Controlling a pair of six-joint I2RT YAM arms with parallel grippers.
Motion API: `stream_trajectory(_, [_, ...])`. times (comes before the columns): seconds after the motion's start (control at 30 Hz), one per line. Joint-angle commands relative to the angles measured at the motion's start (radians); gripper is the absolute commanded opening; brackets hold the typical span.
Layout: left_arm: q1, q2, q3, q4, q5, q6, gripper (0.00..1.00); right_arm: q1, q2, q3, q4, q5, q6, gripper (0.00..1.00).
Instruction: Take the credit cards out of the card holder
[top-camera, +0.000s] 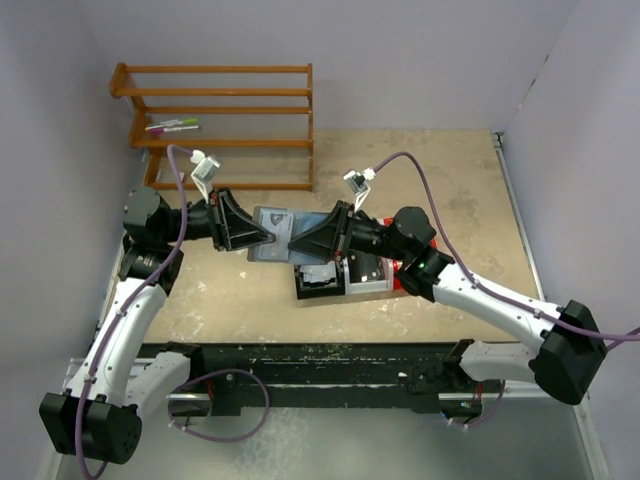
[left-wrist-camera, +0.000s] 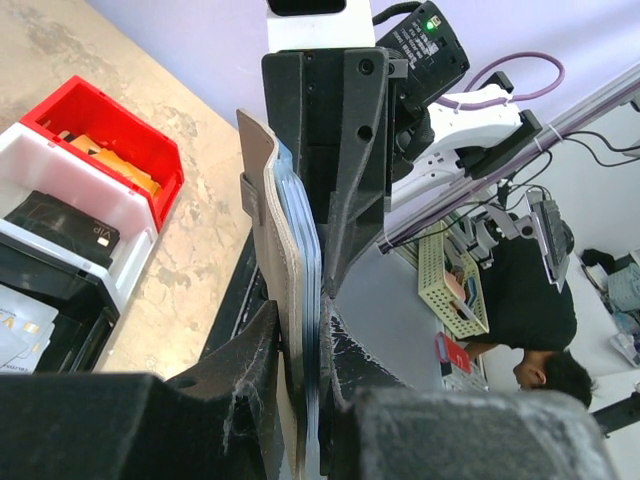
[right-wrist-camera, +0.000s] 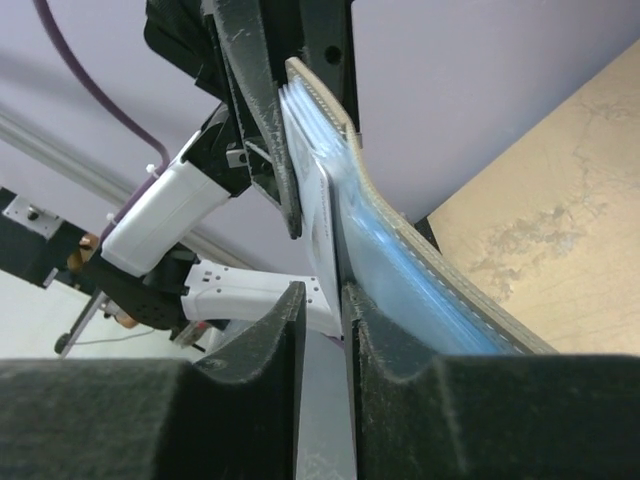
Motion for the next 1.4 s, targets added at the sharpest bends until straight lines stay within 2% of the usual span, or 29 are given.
stream_trajectory(0.0, [-0.026,-0.031,0.020,0.078,0.074,-0.030,0.12,-0.003,0.053,0.056,0.023,0.047,0.004,0.18])
stream_trajectory(0.13, [-0.026,-0.031,0.016,0.072,0.081,-0.023,0.18,-0.003,0.058,0.062,0.006,0.060,-0.003,0.00])
stream_trajectory(0.33, [-0.026,-0.042,0.001,0.112,0.128,-0.051,0.34,-0.003,0.023,0.025,-0.012,0.045,0.000,0.00])
stream_trajectory(0.47, [-0.026,-0.043,-0.023,0.225,0.152,-0.146,0.37,-0.003,-0.005,0.004,-0.010,0.055,0.000,0.00])
stream_trajectory(0.57, [-0.026,-0.040,-0.028,0.244,0.154,-0.152,0.33,-0.003,-0.016,-0.002,-0.009,0.050,-0.001,0.00])
stream_trajectory(0.77, [-0.026,-0.041,-0.029,0.247,0.140,-0.151,0.13,-0.003,-0.037,-0.015,0.013,0.025,0.004,0.00])
stream_trajectory(0.8, [-0.026,-0.041,-0.029,0.246,0.136,-0.153,0.11,-0.003,-0.042,-0.019,0.012,0.024,0.004,0.02])
stream_trajectory(0.83, [-0.026,-0.042,-0.027,0.246,0.135,-0.152,0.10,-0.003,-0.050,-0.025,0.009,0.028,0.004,0.08])
stream_trajectory(0.9, [-0.026,-0.042,-0.025,0.245,0.133,-0.156,0.09,-0.004,-0.069,-0.045,0.011,0.037,0.008,0.18])
stream_trajectory(1.03, [-0.026,-0.041,-0.024,0.243,0.120,-0.158,0.09,-0.004,-0.085,-0.074,0.055,0.040,0.024,0.27])
stream_trajectory(1.13, [-0.026,-0.038,-0.021,0.241,0.110,-0.159,0.09,-0.004,-0.067,-0.064,0.080,0.027,0.030,0.29])
stream_trajectory(1.37, [-0.026,-0.045,-0.015,0.172,0.087,-0.105,0.08,-0.003,0.021,0.019,0.057,0.038,0.019,0.25])
